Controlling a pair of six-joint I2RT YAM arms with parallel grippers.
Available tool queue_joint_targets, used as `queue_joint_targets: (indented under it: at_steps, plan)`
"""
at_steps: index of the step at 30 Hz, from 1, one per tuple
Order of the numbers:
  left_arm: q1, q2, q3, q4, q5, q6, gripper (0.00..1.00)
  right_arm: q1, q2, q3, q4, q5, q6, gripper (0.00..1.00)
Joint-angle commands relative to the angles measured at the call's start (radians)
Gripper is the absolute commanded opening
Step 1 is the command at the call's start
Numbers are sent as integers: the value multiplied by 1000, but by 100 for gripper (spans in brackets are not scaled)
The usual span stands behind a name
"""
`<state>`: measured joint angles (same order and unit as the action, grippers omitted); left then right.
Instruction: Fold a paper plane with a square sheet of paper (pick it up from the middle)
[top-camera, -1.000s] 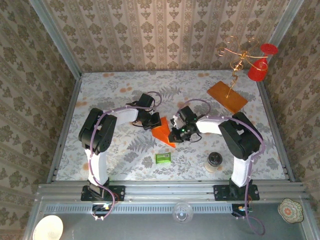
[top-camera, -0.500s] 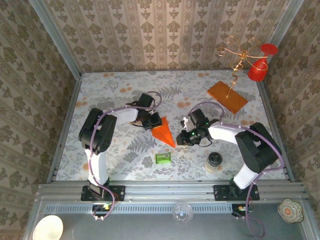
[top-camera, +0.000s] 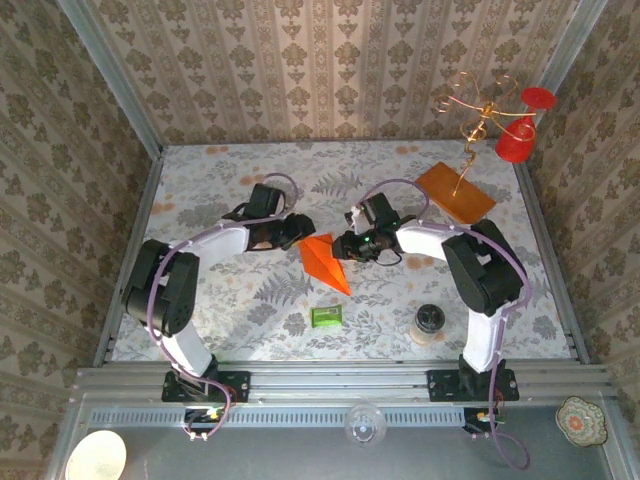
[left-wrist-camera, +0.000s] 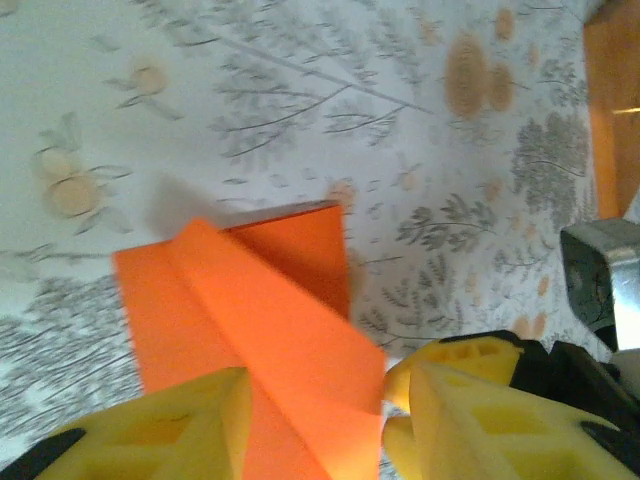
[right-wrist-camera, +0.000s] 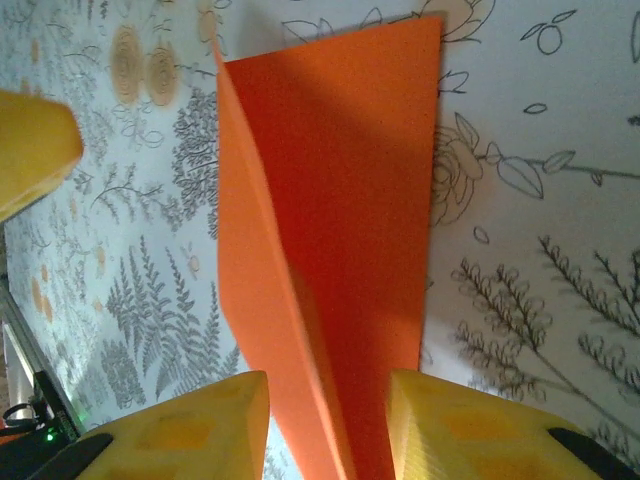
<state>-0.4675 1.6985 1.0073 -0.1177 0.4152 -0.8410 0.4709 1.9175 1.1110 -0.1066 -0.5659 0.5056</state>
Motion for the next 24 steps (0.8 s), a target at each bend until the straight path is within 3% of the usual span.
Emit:
queue_joint_targets:
  at_steps: [1, 5, 11, 24]
  plan:
    - [6, -25, -57, 35, -6, -46, 49, -3, 36, 44, -18, -67, -24, 36]
    - [6, -38, -93, 61, 8, -64, 51, -3, 49, 47, 6, -112, -45, 28]
    - [6, -64, -110, 93, 22, -72, 51, -4, 12, 32, 55, -124, -42, 8]
    - [-17, -150, -111, 346, 147, -90, 57, -68, -257, -145, 451, -158, 168, 4]
